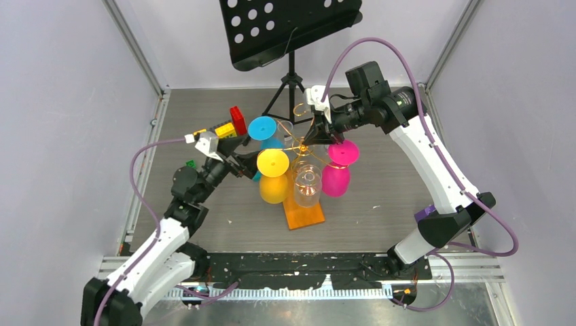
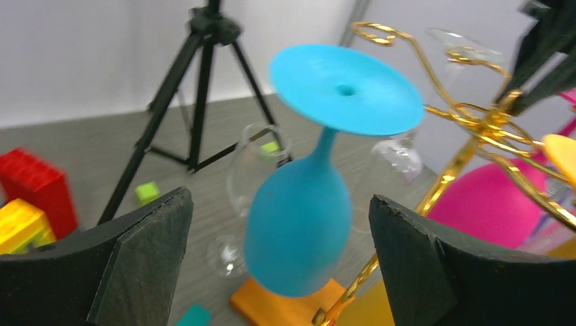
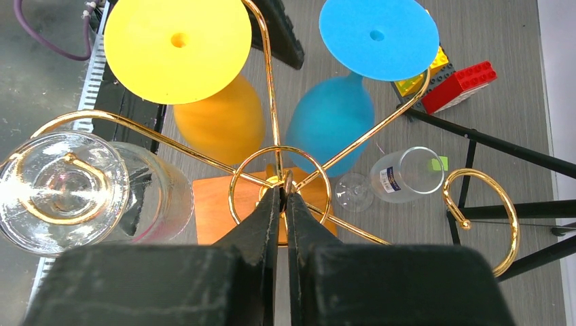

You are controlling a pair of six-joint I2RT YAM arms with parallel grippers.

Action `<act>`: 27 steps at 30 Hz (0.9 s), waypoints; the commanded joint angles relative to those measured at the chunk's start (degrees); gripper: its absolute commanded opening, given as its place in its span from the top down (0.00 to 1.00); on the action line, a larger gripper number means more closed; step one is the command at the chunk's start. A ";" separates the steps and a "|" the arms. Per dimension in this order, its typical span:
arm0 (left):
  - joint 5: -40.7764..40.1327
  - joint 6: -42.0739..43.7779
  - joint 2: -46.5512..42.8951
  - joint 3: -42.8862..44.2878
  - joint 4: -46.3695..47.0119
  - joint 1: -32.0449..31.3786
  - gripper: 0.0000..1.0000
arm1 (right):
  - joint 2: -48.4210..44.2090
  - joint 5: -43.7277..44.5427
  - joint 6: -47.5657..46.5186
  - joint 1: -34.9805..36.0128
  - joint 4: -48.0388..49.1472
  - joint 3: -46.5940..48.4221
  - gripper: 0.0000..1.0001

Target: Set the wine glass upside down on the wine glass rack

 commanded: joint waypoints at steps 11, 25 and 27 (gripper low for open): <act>-27.54 -6.31 -10.80 12.64 -58.77 2.39 0.00 | -1.21 2.49 -0.82 0.05 5.18 -0.22 0.85; -28.16 -11.63 -12.90 14.19 -62.52 4.27 0.01 | -5.25 3.64 2.84 0.10 12.71 -0.76 0.42; -26.47 -11.96 -13.69 12.94 -59.79 4.89 0.00 | -7.03 4.50 4.77 0.10 15.92 -1.57 0.38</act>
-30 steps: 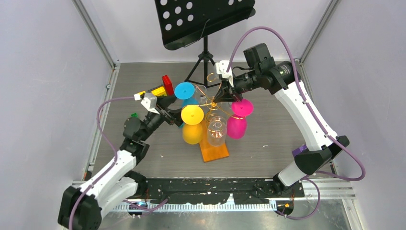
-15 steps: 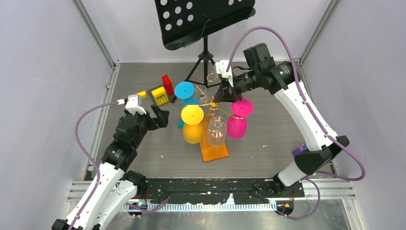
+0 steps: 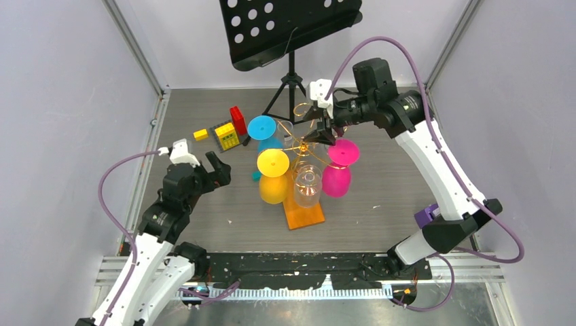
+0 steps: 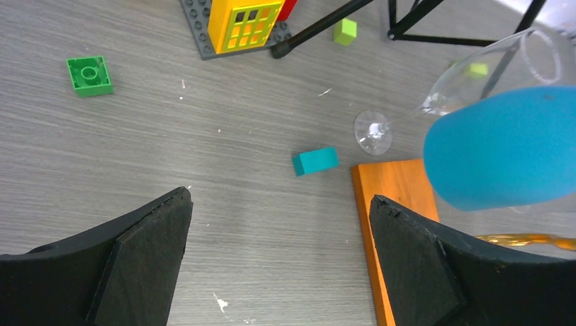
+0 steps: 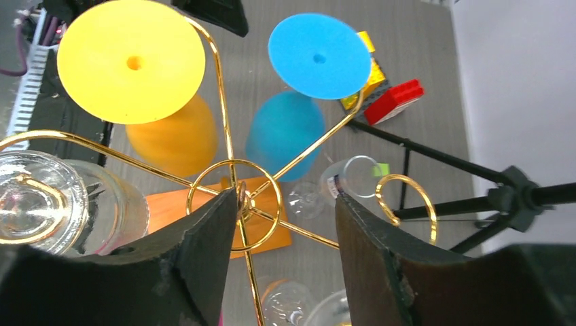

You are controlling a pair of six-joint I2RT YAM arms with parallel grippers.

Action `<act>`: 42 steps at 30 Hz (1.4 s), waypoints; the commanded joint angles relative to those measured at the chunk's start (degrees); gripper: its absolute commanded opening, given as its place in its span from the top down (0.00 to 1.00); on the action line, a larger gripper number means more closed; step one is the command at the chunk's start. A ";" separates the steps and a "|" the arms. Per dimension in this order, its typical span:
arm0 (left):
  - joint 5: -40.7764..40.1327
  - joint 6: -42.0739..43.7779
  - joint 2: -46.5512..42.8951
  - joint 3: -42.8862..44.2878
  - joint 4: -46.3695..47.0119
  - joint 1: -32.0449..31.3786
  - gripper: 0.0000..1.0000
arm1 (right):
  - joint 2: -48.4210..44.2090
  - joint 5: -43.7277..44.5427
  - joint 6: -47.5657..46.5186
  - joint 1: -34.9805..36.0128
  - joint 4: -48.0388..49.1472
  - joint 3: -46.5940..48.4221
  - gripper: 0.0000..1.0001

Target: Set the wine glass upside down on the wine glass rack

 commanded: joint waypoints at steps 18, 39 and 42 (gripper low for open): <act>9.02 0.89 18.66 15.37 -3.17 5.60 0.01 | -22.76 27.69 26.27 -0.10 39.30 -20.71 0.29; 43.64 -2.01 44.03 35.61 7.62 14.63 0.18 | -26.29 34.66 30.74 -0.07 33.47 -21.63 0.30; 42.56 0.04 47.57 40.39 4.88 12.26 0.19 | -26.82 34.81 30.59 -0.07 33.22 -22.12 0.30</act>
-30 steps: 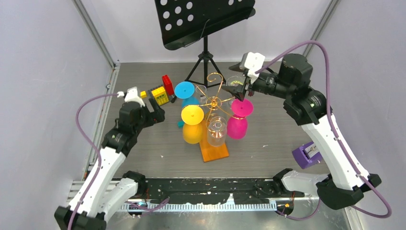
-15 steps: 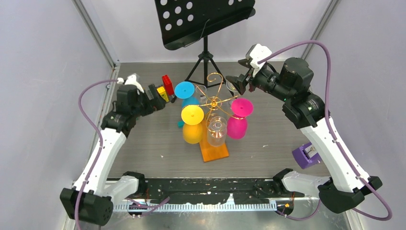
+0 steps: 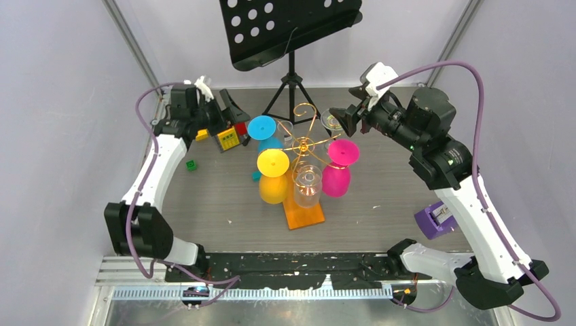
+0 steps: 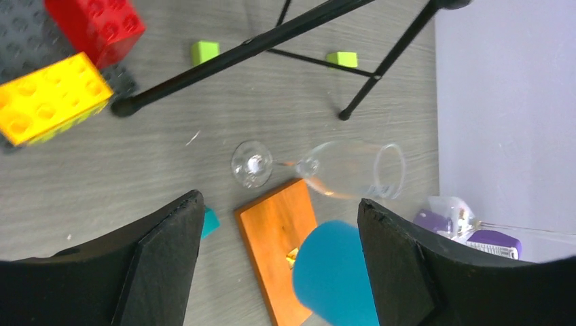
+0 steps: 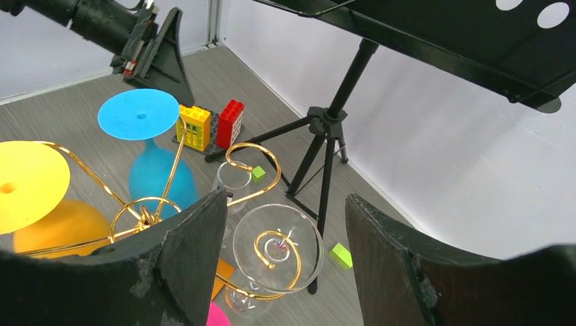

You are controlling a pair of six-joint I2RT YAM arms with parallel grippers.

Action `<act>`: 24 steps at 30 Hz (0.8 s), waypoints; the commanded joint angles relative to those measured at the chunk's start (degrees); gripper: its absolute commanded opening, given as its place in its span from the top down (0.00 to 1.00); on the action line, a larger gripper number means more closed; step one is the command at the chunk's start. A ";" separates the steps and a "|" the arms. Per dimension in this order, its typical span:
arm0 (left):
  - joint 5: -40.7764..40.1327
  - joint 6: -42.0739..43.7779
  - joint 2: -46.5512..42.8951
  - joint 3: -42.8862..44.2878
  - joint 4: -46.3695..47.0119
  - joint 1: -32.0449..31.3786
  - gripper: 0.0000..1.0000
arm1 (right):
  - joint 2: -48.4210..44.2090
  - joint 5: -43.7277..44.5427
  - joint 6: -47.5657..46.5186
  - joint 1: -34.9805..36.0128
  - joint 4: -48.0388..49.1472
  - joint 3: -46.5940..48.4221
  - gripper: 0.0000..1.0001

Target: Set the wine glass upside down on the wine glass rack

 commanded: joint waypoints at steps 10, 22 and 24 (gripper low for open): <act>3.25 2.65 10.72 13.49 -0.22 -7.91 0.24 | -2.37 2.53 0.24 -0.07 -0.65 -1.08 0.30; 7.56 3.69 14.17 14.68 1.87 -11.48 0.26 | -2.13 1.78 0.01 -0.07 -0.98 -1.41 0.30; 7.45 4.12 14.36 14.77 1.62 -11.83 0.26 | -2.20 1.76 -0.03 -0.06 -1.08 -1.40 0.30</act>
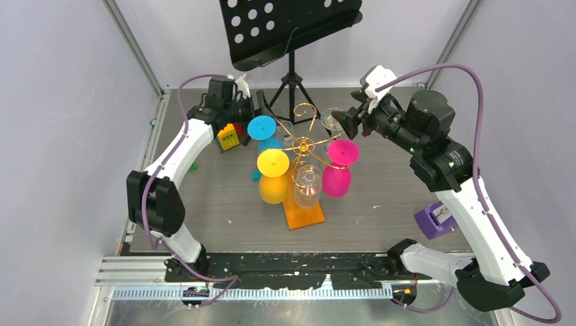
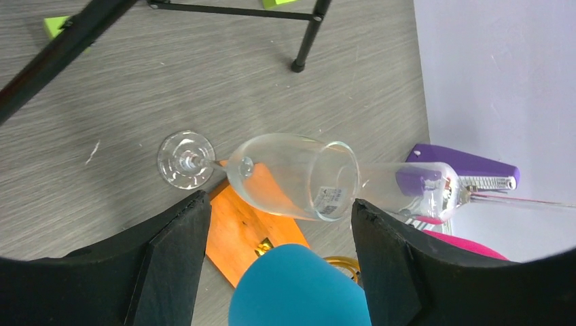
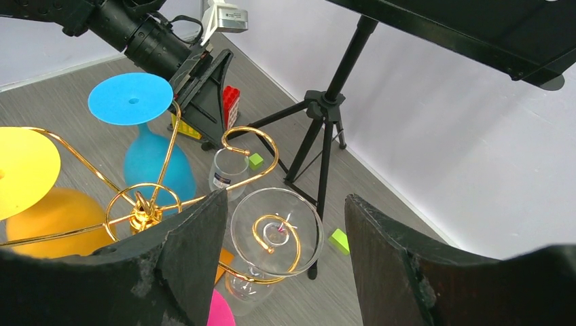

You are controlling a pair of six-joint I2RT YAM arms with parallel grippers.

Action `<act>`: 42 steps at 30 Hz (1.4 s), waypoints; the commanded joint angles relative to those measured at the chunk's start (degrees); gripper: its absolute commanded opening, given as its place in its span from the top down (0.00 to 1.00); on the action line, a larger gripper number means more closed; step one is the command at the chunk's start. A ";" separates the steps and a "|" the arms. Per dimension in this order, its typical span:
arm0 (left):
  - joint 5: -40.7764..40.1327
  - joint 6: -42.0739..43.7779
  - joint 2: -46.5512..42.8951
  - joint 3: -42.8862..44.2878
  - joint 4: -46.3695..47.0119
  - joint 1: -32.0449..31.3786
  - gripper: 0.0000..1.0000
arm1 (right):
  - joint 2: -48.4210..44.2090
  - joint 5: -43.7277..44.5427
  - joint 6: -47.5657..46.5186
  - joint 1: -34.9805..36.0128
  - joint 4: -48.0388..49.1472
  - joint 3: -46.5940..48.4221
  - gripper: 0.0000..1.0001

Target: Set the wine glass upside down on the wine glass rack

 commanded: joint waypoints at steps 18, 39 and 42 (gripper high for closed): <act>-2.06 7.18 1.79 4.23 -2.72 -3.56 0.33 | -0.92 -0.93 -0.07 -0.10 0.79 -0.59 0.31; -9.43 11.83 2.37 6.28 -8.22 -4.67 0.50 | -0.66 -1.94 -0.51 -0.08 0.84 -0.77 0.31; -10.16 12.26 2.28 6.32 -8.87 -4.68 0.51 | -0.52 -2.09 -0.52 -0.03 0.85 -0.70 0.31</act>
